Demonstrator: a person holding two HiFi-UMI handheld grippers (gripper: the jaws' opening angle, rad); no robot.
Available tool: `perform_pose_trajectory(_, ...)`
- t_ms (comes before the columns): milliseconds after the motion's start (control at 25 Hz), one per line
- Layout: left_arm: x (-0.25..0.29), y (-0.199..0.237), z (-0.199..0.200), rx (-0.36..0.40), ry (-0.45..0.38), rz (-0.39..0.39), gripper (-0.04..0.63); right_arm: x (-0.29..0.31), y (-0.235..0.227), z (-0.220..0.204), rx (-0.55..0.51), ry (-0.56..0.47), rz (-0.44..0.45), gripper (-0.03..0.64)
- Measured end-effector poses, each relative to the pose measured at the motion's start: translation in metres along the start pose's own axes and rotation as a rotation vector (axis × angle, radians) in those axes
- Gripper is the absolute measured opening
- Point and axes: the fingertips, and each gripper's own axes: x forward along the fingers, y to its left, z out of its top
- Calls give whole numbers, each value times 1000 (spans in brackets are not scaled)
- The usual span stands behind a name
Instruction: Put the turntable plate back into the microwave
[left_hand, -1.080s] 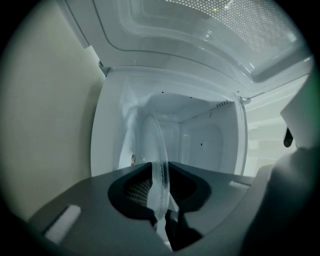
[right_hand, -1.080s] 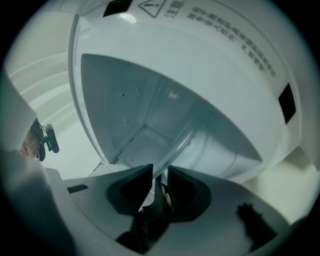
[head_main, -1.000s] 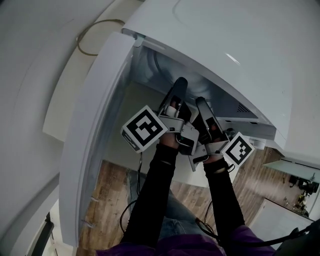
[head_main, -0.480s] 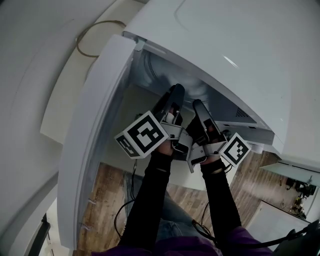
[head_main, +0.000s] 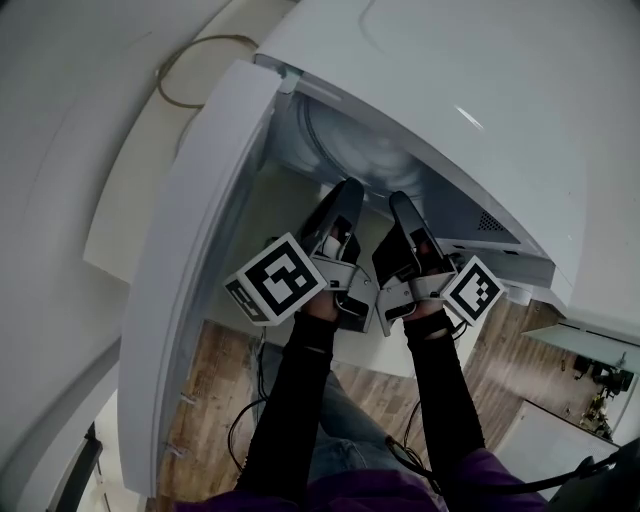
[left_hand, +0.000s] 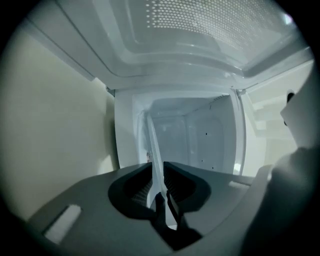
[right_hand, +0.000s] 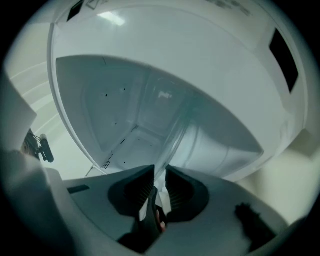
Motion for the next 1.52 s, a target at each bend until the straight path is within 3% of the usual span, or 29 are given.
perform_pose_trajectory(120, 2, 2, -1, 54, 37, 42, 67, 1, -4, -2, -1, 5, -21, 77)
perform_pose_trajectory(440, 6, 4, 0, 75, 47, 80, 48, 0, -8, -4, -27, 50, -93, 77)
perform_pose_trajectory(720, 8, 10, 1, 31, 24, 86, 43, 1, -12, -8, -43, 104, -177, 77)
perform_pose_trajectory(920, 10, 10, 0, 68, 31, 97, 40, -1, -10, -12, -214, 175, -242, 75)
perform_pose_trajectory(1200, 10, 12, -1, 90, 53, 154, 36, 2, 0, -13, -217, 169, -182, 75)
perform_pose_trajectory(1320, 10, 12, -2, 93, 59, 174, 34, 2, -4, -13, -203, 172, -202, 74)
perform_pose_trajectory(1520, 4, 11, -2, 162, 64, 217, 6, 1, -8, -12, -182, 157, -214, 69)
